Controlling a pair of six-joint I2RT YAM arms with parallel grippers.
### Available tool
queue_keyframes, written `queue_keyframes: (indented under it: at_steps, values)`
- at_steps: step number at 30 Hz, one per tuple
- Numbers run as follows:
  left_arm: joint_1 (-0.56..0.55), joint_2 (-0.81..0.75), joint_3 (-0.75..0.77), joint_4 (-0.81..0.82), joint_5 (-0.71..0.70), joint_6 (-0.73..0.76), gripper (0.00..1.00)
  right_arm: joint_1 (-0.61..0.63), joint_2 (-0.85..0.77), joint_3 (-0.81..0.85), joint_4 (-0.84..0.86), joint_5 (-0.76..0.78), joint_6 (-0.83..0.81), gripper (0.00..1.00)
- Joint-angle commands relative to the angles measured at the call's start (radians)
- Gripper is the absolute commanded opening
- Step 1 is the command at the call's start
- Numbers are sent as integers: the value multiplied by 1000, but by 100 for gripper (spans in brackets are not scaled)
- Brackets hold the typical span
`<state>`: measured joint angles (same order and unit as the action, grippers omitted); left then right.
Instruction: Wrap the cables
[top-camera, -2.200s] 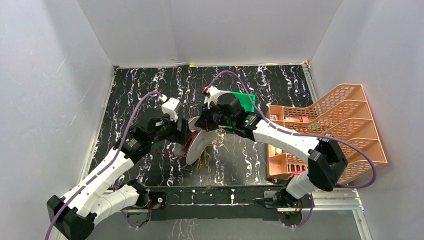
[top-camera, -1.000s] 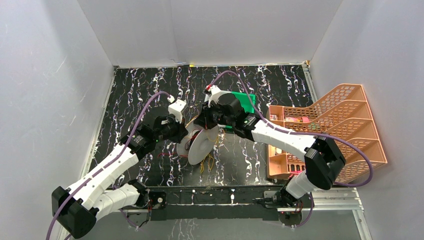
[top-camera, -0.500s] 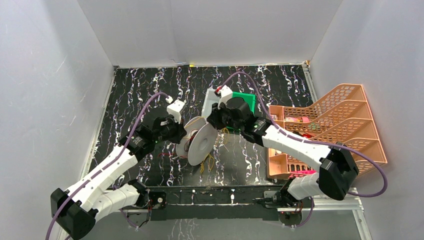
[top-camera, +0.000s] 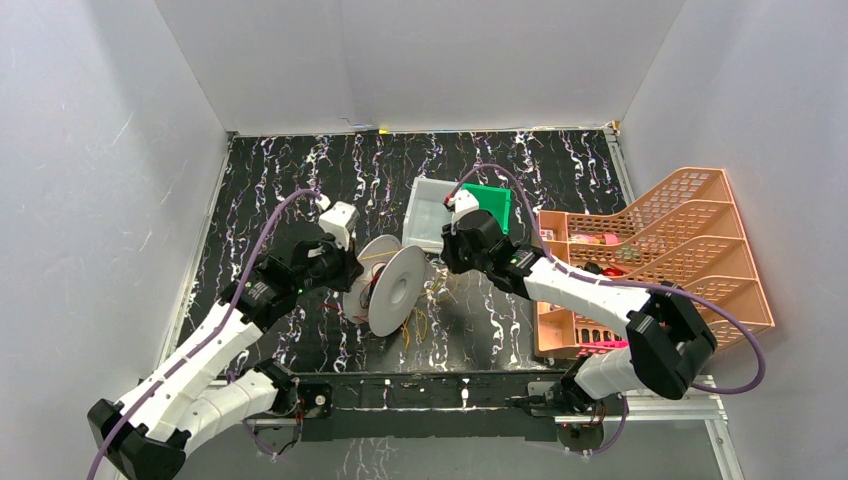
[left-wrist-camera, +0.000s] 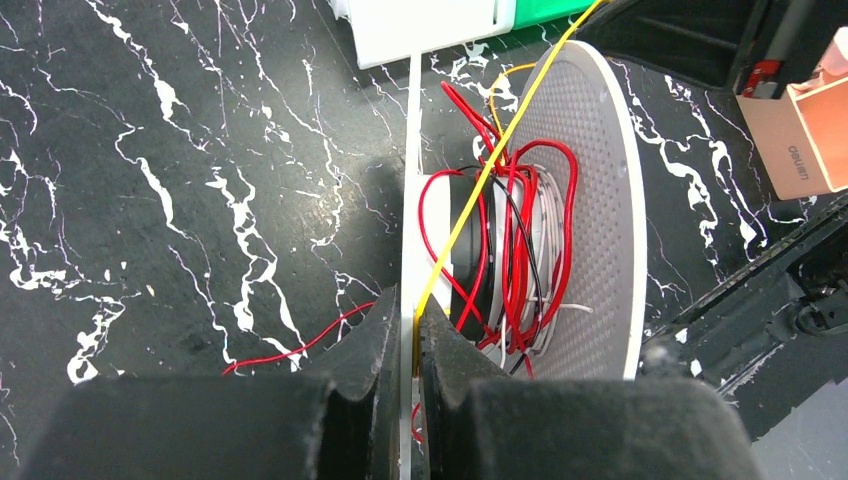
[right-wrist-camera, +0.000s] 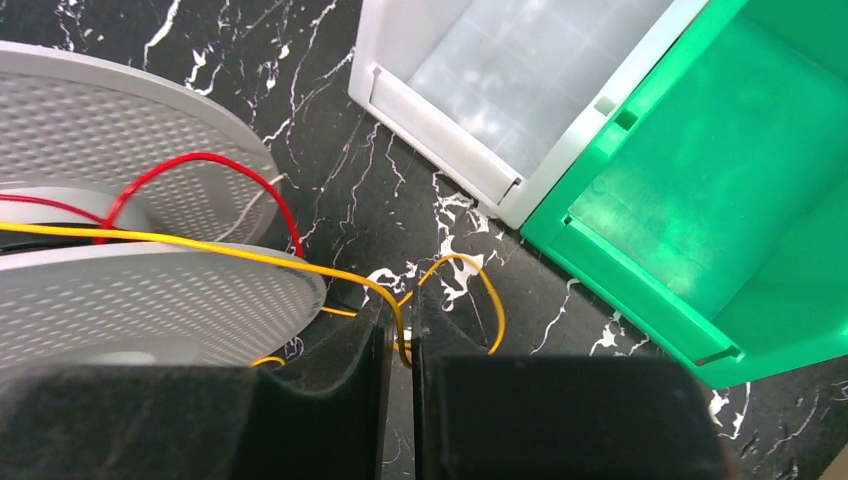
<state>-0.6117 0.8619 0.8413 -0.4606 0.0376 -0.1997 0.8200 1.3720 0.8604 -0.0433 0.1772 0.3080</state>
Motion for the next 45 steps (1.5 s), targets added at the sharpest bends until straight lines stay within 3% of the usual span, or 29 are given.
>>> queue_keyframes:
  at_steps: [1,10,23,33,38,45]
  values:
    - [5,-47,112,-5,-5,-43,0,-16,12,-38,61,3,21,18]
    - [6,-63,227,-38,22,-97,0,-21,-7,-111,149,-101,46,20]
    - [6,-1,406,-110,-2,-82,0,-21,-186,-216,249,-180,29,49]
    - [6,70,626,-205,10,-19,0,-22,-291,-357,472,-219,-131,74]
    - [5,89,696,-217,24,-22,0,-24,-234,-411,644,-255,-123,80]
    - [6,107,738,-222,25,-28,0,-24,-19,-371,828,-361,29,74]
